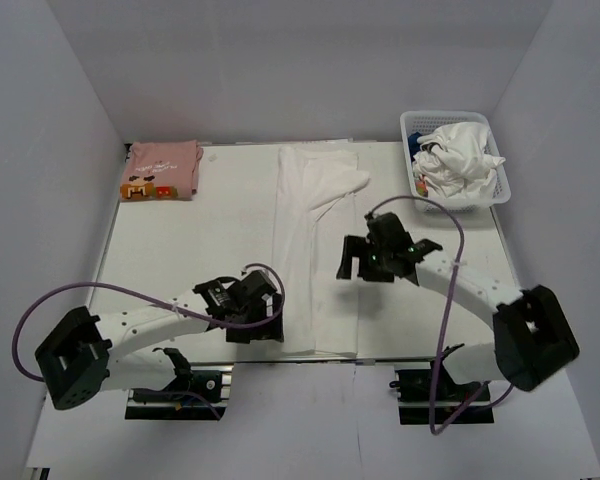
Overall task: Fold and stack the t-shirts
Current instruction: Grab the bottom of the folded rectangular tshirt with both arms
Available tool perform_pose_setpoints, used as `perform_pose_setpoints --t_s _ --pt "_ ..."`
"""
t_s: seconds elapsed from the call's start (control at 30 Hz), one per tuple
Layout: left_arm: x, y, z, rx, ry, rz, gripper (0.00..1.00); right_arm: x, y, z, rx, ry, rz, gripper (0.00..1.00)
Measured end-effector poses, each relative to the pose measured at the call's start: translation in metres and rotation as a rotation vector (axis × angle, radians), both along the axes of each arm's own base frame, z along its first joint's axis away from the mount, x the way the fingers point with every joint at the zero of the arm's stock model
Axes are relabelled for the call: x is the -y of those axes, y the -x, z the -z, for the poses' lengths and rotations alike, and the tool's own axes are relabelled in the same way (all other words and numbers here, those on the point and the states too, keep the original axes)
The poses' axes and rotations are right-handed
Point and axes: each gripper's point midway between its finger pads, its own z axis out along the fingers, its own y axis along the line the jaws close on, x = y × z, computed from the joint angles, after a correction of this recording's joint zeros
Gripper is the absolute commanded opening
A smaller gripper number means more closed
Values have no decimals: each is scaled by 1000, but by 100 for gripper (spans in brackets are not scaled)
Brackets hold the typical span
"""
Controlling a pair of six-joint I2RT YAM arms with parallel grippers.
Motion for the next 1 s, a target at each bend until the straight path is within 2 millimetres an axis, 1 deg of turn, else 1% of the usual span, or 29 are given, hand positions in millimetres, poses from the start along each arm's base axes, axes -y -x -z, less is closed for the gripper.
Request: perform_pose_setpoints --t_s 0.07,0.13,0.2,0.23,0.3,0.33,0.37,0.43,0.47,0.53,0.63,0.67,0.73,0.77,0.8,0.87,0.93,1.0 --pt "2 10 14 -58 -4 34 88 12 32 9 -42 25 -10 90" --pt "4 16 23 -106 -15 56 78 19 58 11 -73 33 -27 90" --pt "10 18 23 -125 1 74 70 18 81 14 -86 16 -65 90" --pt "13 18 23 -130 10 81 64 17 93 17 -104 7 -84 90" --pt "17 18 24 -140 25 88 55 18 115 25 -147 -2 -121 90" --pt "18 19 25 -147 31 92 45 19 127 31 -183 1 -135 90" --pt "19 20 26 -157 35 95 40 20 136 37 -212 7 -144 90" --pt "20 22 29 -173 38 100 27 22 155 47 -277 11 -169 89" --pt "21 22 30 -181 41 101 26 20 162 48 -304 0 -179 86" --pt "22 23 30 -190 48 107 26 14 172 48 -328 -23 -199 81" --pt "23 24 30 -195 55 115 26 9 181 49 -354 -50 -210 66" --pt "24 24 30 -194 58 119 24 8 183 50 -357 -56 -214 54" --pt "25 24 30 -191 63 128 23 7 185 54 -363 -58 -210 39" --pt "25 24 30 -189 63 133 22 8 186 56 -373 -54 -204 24" --pt "25 24 29 -188 64 136 22 8 186 58 -376 -50 -208 15" --pt "25 23 29 -185 65 141 20 8 186 60 -377 -45 -205 0" --pt "25 23 28 -177 68 147 16 7 184 60 -364 -40 -198 0" --pt "25 20 25 -161 64 150 14 7 179 59 -343 -33 -194 0"
